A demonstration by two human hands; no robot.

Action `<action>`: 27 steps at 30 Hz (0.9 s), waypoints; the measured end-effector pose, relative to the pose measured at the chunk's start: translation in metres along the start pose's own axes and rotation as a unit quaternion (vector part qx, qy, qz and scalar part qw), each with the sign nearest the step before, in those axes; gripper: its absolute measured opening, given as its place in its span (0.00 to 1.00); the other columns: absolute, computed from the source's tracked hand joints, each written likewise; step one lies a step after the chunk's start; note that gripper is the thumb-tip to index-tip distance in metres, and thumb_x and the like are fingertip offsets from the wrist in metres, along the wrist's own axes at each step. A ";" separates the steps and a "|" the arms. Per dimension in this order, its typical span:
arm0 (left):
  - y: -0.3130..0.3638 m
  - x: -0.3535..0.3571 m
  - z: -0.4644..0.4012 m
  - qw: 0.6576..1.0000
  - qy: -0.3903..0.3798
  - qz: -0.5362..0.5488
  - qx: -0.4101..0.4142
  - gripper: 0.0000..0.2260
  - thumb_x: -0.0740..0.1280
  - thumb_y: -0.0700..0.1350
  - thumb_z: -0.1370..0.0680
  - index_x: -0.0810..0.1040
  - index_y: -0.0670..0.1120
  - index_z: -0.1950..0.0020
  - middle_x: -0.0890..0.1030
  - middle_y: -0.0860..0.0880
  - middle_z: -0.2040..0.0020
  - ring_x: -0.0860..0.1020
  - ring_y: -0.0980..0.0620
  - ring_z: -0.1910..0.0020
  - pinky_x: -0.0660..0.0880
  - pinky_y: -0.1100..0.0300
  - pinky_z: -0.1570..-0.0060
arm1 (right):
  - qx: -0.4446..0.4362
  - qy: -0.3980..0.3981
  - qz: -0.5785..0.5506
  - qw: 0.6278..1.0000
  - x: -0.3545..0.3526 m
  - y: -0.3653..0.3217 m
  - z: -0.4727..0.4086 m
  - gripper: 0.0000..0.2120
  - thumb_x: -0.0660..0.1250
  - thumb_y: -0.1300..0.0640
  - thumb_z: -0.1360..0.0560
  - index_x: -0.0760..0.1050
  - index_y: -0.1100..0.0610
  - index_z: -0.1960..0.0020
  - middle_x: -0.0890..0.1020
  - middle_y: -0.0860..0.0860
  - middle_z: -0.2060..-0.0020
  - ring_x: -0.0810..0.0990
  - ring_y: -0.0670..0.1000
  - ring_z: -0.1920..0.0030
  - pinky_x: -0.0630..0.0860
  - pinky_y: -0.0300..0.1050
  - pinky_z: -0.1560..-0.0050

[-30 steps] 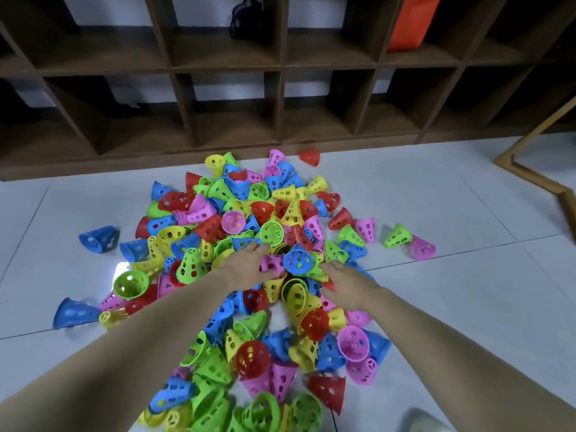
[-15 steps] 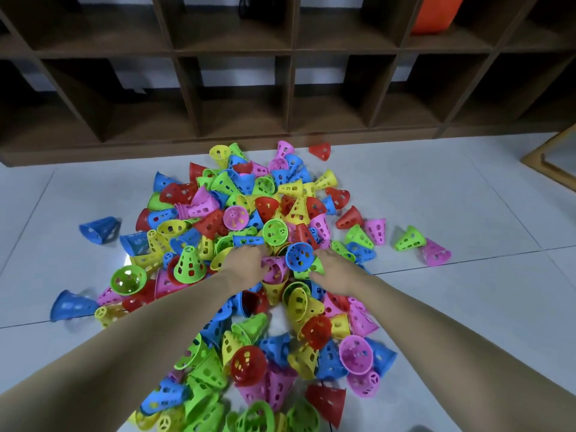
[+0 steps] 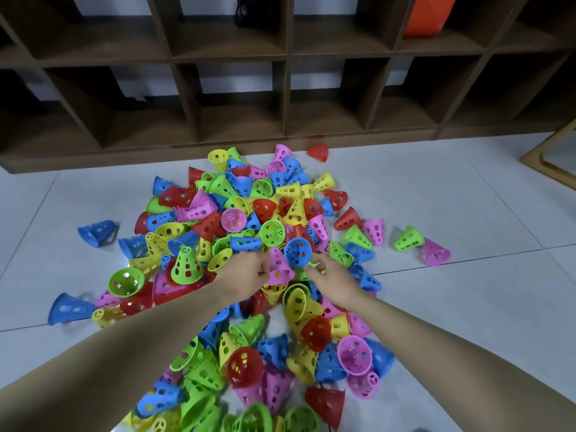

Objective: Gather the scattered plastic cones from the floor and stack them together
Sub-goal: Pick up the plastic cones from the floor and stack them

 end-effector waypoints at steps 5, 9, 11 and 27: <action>0.035 -0.006 0.020 0.994 0.035 0.074 0.075 0.06 0.72 0.42 0.23 0.78 0.49 0.57 0.77 0.60 0.62 0.76 0.63 0.60 0.72 0.67 0.59 | 0.076 -0.065 -0.210 0.973 0.005 0.022 0.022 0.28 0.62 0.33 0.23 0.73 0.53 0.34 0.81 0.52 0.43 0.84 0.51 0.47 0.82 0.48 0.46; 0.064 0.006 0.031 0.984 0.043 0.104 0.139 0.05 0.74 0.42 0.24 0.79 0.48 0.57 0.79 0.58 0.61 0.76 0.61 0.58 0.71 0.69 0.56 | 0.077 -0.128 -0.331 0.932 0.002 0.029 0.030 0.39 0.69 0.27 0.33 0.71 0.50 0.31 0.79 0.50 0.37 0.85 0.53 0.46 0.81 0.52 0.41; 0.077 0.013 0.031 0.980 0.042 0.112 0.158 0.05 0.74 0.43 0.24 0.80 0.49 0.57 0.79 0.59 0.61 0.77 0.61 0.57 0.71 0.69 0.54 | 0.066 -0.126 -0.325 0.935 -0.002 0.034 0.033 0.32 0.73 0.35 0.30 0.74 0.54 0.34 0.82 0.52 0.40 0.85 0.53 0.46 0.81 0.52 0.41; 0.040 0.048 -0.060 0.973 -0.029 -0.017 -0.227 0.41 0.46 0.77 0.26 0.63 0.50 0.23 0.73 0.39 0.33 0.76 0.37 0.44 0.77 0.45 0.55 | 0.135 0.192 -0.133 0.963 -0.098 0.229 0.056 0.21 0.82 0.55 0.35 0.74 0.56 0.49 0.83 0.53 0.55 0.80 0.56 0.56 0.76 0.48 0.55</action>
Point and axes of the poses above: each hand's wrist, its own z-axis away from the middle knuckle, its own x-axis out of the palm, y = z × x, the point moved 5 cm from there along -z, towards the middle knuckle
